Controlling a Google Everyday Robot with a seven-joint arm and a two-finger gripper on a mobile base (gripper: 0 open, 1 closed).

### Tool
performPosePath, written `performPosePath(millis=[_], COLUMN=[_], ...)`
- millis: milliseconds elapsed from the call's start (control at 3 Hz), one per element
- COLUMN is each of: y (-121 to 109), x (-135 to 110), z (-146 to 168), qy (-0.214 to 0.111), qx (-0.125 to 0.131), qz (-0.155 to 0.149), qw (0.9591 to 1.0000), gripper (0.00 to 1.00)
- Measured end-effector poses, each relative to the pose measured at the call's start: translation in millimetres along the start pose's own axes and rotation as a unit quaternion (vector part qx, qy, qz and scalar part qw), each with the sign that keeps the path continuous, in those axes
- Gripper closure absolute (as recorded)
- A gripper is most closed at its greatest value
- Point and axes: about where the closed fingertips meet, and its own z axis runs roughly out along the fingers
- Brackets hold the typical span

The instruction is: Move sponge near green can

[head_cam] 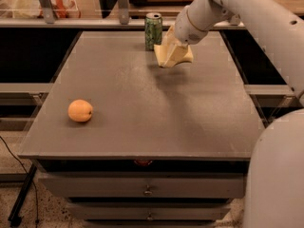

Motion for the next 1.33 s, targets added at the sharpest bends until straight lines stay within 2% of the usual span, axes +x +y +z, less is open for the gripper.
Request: performPosePath(millis=[667, 1333], y=[-35, -62], x=[34, 44], z=[10, 8], qy=[0.031, 0.024], qx=[0.025, 0.045], qz=[0.039, 0.061], qw=[0.9985, 0.9968], gripper=[1.00, 1.00])
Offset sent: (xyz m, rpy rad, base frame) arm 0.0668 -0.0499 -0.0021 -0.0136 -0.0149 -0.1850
